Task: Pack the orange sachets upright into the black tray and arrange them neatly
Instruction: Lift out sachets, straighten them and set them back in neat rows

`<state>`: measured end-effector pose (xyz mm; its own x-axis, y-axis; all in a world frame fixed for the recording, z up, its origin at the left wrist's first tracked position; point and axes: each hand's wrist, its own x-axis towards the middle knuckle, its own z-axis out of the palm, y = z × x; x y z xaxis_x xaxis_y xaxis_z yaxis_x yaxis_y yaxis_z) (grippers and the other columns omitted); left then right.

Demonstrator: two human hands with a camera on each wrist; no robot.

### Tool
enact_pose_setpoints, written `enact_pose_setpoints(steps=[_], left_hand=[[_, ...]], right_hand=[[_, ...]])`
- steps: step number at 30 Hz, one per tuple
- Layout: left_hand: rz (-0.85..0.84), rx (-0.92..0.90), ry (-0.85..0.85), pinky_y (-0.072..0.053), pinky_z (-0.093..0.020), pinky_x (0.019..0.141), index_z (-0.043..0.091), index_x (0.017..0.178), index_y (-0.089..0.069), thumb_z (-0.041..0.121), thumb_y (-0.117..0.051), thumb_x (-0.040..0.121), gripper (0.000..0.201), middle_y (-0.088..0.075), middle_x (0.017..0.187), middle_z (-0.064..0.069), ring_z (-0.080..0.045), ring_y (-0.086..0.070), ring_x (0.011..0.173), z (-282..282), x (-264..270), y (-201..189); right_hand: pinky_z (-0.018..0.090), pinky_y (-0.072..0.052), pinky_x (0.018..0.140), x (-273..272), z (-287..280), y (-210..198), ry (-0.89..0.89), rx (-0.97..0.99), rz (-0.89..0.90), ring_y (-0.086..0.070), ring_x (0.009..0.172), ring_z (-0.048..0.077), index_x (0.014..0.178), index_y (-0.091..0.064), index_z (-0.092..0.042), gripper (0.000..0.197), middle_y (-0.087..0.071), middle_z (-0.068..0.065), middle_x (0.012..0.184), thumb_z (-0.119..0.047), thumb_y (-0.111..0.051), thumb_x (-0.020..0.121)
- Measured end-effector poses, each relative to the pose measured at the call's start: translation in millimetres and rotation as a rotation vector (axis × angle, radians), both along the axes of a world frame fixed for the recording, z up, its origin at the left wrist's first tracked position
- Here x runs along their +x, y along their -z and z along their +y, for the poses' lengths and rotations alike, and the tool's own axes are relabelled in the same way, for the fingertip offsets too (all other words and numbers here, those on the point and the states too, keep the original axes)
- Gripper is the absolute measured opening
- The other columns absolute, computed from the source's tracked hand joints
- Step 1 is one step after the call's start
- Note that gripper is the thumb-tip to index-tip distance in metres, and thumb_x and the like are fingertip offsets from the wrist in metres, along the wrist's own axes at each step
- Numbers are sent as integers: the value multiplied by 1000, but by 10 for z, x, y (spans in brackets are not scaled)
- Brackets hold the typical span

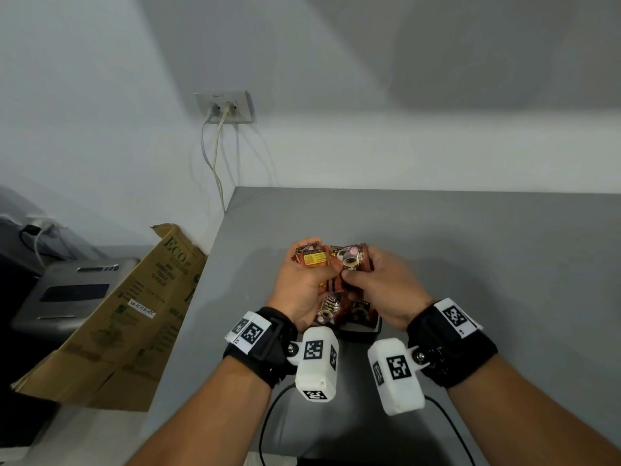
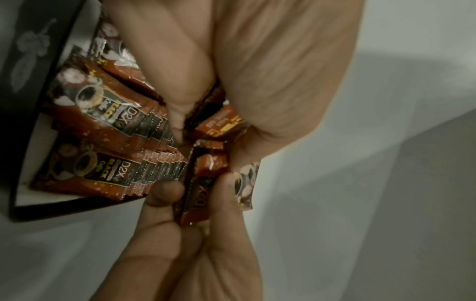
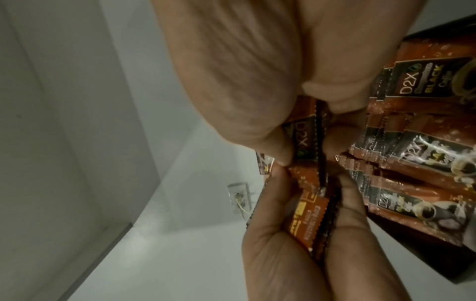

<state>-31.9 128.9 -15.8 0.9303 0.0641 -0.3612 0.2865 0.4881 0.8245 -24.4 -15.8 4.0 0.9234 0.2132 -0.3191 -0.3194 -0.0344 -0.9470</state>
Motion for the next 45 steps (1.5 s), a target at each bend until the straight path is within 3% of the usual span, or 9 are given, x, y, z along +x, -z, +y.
enact_pose_setpoints(steps=[5,12,18,23,28,35,39,42,45], left_hand=[[13,-9,-50,-57,-33,56,11,127,-53,-21,-61,83,56,-68,90,-13,-23,-71,72,60,1,28],[16,-6,-2,-61,-41,65,8,126,-56,-13,-62,87,44,-70,105,-18,-30,-73,85,-2,4,-3],[28,47,-34,-62,-40,61,4,126,-54,-13,-60,89,42,-70,105,-24,-31,-74,78,45,12,7],[7,91,6,-60,-40,62,6,119,-57,-11,-61,90,35,-72,96,-16,-28,-73,78,53,-16,37],[-23,55,39,-59,-50,76,0,129,-51,-12,-60,89,43,-69,102,-22,-35,-70,87,-1,-60,30],[33,-56,52,-60,-45,71,0,129,-56,-2,-54,91,37,-70,104,-23,-34,-72,85,48,-97,39],[80,-187,94,-59,-50,77,1,120,-59,-1,-40,90,36,-72,100,-23,-34,-73,83,114,-107,24],[9,-127,88,-62,-48,73,-3,119,-63,-5,-59,83,36,-69,104,-29,-38,-71,85,105,-111,32],[-77,-61,108,-62,-43,71,-2,106,-70,-13,-63,77,32,-69,96,-25,-36,-71,82,57,-122,40]], right_hand=[[34,-60,63,70,-154,-12,117,-72,-36,-72,77,24,110,-58,-8,39,-72,14,102,12,-72,80],[29,-54,53,68,-139,-31,110,74,36,-68,64,19,99,-57,-3,24,-71,17,89,13,-67,84],[39,-59,65,95,-244,-113,203,-10,-57,-72,75,30,88,-63,-2,15,-72,18,91,13,-64,84],[24,-49,47,127,-314,-271,-103,-225,-175,-64,53,11,112,-61,-17,47,-69,12,91,14,-64,77],[44,-61,78,111,-242,-93,-11,-326,-236,-73,76,25,98,-70,-19,33,-76,4,87,-1,-81,72],[45,-57,93,26,-89,111,40,-138,-113,-70,101,21,136,-53,-22,51,-71,4,112,-1,-65,91],[40,-57,79,58,-159,23,161,87,6,-69,91,21,133,-49,-14,46,-69,9,110,4,-61,92],[43,-56,83,69,-203,-26,142,320,104,-69,90,27,126,-56,-2,36,-71,17,107,6,-60,91],[45,-55,87,36,-176,-21,13,265,82,-69,91,32,111,-66,1,23,-72,23,103,5,-63,89]])
